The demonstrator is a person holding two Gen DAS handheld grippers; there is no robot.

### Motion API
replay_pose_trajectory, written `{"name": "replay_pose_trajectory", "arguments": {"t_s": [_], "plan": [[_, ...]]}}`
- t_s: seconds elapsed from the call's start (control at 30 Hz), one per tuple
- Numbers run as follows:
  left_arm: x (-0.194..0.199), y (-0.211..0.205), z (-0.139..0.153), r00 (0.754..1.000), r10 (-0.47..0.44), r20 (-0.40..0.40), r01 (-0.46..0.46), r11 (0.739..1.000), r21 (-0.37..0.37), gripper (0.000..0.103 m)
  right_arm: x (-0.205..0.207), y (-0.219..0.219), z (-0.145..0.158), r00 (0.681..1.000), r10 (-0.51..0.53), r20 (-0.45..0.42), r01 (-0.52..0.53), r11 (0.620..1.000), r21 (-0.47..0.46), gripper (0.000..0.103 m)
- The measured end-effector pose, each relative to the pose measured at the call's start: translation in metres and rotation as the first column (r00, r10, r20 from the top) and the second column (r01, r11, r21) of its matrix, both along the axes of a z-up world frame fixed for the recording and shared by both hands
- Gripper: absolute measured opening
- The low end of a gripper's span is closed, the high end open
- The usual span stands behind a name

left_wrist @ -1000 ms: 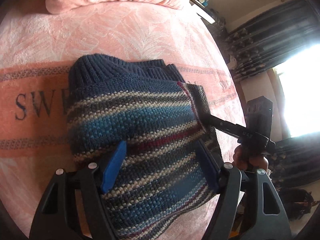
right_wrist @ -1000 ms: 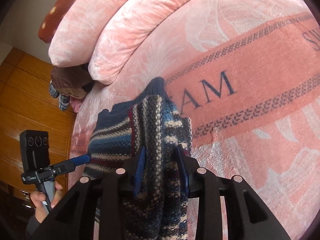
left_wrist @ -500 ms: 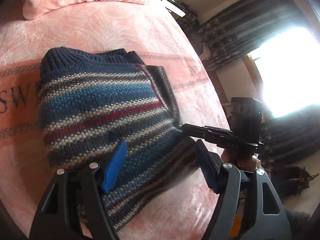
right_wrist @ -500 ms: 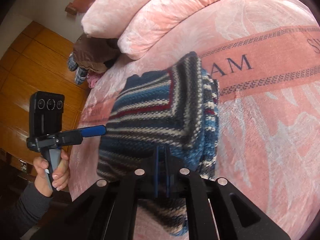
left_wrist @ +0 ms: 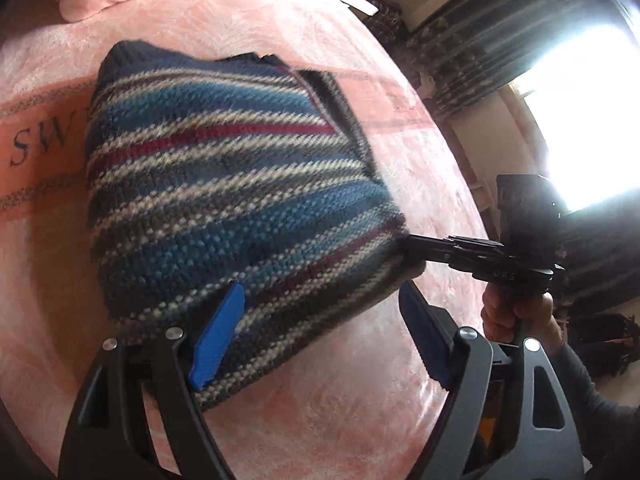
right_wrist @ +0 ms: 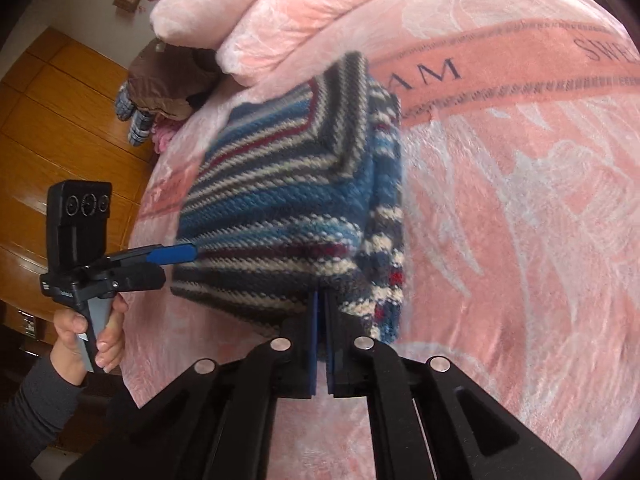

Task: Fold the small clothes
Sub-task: 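Grasp the folded sweater with both tools and lift it off the bed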

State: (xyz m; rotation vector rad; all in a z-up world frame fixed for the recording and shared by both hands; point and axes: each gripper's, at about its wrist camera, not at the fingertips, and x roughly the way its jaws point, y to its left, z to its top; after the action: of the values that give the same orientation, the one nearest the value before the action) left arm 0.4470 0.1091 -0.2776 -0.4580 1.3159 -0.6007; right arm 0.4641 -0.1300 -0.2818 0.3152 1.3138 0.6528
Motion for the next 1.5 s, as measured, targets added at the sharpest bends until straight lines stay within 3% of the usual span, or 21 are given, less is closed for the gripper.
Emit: {"name": "replay_pose_trajectory", "arguments": {"t_s": [0.1, 0.17, 0.2, 0.23, 0.33, 0.43, 0.6, 0.67, 0.77, 0.9, 1.03, 1.07, 1.1, 1.13, 1.2, 1.33, 1.5], "plan": [[-0.014, 0.017, 0.012, 1.000, 0.026, 0.006, -0.026, 0.997, -0.073, 0.081, 0.001, -0.010, 0.001, 1.000, -0.004, -0.026, 0.005, 0.999, 0.052, 0.004], [-0.029, 0.041, 0.024, 0.997, 0.076, 0.026, -0.071, 0.985, -0.158, 0.091, 0.009, -0.029, 0.017, 0.999, -0.034, -0.034, 0.039, 0.988, 0.147, 0.042], [-0.035, 0.055, 0.025, 0.994, 0.104, 0.032, -0.097, 0.981, -0.166, 0.093, 0.016, -0.042, 0.022, 0.996, -0.081, -0.033, 0.085, 0.983, 0.164, 0.080], [-0.040, 0.068, 0.024, 0.991, 0.133, 0.033, -0.127, 0.981, -0.149, 0.096, 0.025, -0.055, 0.026, 0.991, -0.128, -0.035, 0.133, 0.974, 0.185, 0.093], [-0.040, 0.107, 0.001, 0.976, 0.218, -0.024, -0.219, 0.967, -0.133, 0.096, 0.068, -0.072, 0.009, 0.975, -0.120, -0.185, 0.172, 0.939, 0.299, 0.093], [-0.032, 0.126, -0.037, 0.957, 0.231, -0.175, -0.271, 0.926, -0.261, 0.096, 0.102, -0.065, -0.014, 0.957, -0.086, -0.278, 0.185, 0.917, 0.353, 0.093], [-0.011, 0.118, -0.075, 0.954, 0.188, -0.233, -0.263, 0.899, -0.351, 0.096, 0.133, -0.015, -0.044, 0.945, 0.036, -0.326, 0.081, 0.938, 0.337, 0.093], [0.003, 0.105, -0.081, 0.962, 0.165, -0.216, -0.241, 0.887, -0.394, 0.096, 0.139, 0.004, -0.054, 0.941, 0.068, -0.330, 0.042, 0.949, 0.314, 0.093], [0.019, 0.093, -0.089, 0.967, 0.136, -0.214, -0.223, 0.858, -0.462, 0.097, 0.152, 0.018, -0.058, 0.942, 0.100, -0.322, 0.025, 0.932, 0.362, 0.093], [0.031, 0.073, -0.088, 0.979, 0.095, -0.181, -0.169, 0.878, -0.449, 0.099, 0.161, 0.046, -0.057, 0.942, 0.154, -0.299, -0.027, 0.921, 0.388, 0.093], [0.038, 0.060, -0.087, 0.968, 0.126, -0.217, -0.198, 0.915, -0.351, 0.099, 0.162, 0.072, -0.055, 0.945, 0.190, -0.268, -0.075, 0.919, 0.387, 0.092], [0.040, 0.058, -0.087, 0.964, 0.134, -0.231, -0.207, 0.922, -0.329, 0.099, 0.162, 0.075, -0.055, 0.946, 0.189, -0.262, -0.077, 0.920, 0.385, 0.090], [0.040, 0.055, -0.086, 0.958, 0.147, -0.247, -0.221, 0.926, -0.306, 0.097, 0.161, 0.078, -0.055, 0.948, 0.183, -0.260, -0.076, 0.924, 0.375, 0.076], [0.041, 0.055, -0.087, 0.953, 0.154, -0.259, -0.229, 0.929, -0.290, 0.088, 0.160, 0.080, -0.057, 0.948, 0.178, -0.265, -0.071, 0.927, 0.369, 0.061], [0.043, 0.053, -0.088, 0.946, 0.153, -0.285, -0.233, 0.933, -0.275, 0.070, 0.158, 0.079, -0.057, 0.952, 0.164, -0.257, -0.061, 0.929, 0.364, 0.054], [0.044, 0.054, -0.078, 0.949, 0.138, -0.285, -0.207, 0.951, -0.229, 0.050, 0.146, 0.069, -0.041, 0.965, 0.136, -0.226, -0.045, 0.929, 0.366, 0.048], [0.032, 0.059, -0.047, 0.959, 0.133, -0.249, -0.186, 0.961, -0.206, 0.044, 0.127, 0.070, -0.011, 0.972, 0.112, -0.205, -0.026, 0.924, 0.380, 0.046]]}}
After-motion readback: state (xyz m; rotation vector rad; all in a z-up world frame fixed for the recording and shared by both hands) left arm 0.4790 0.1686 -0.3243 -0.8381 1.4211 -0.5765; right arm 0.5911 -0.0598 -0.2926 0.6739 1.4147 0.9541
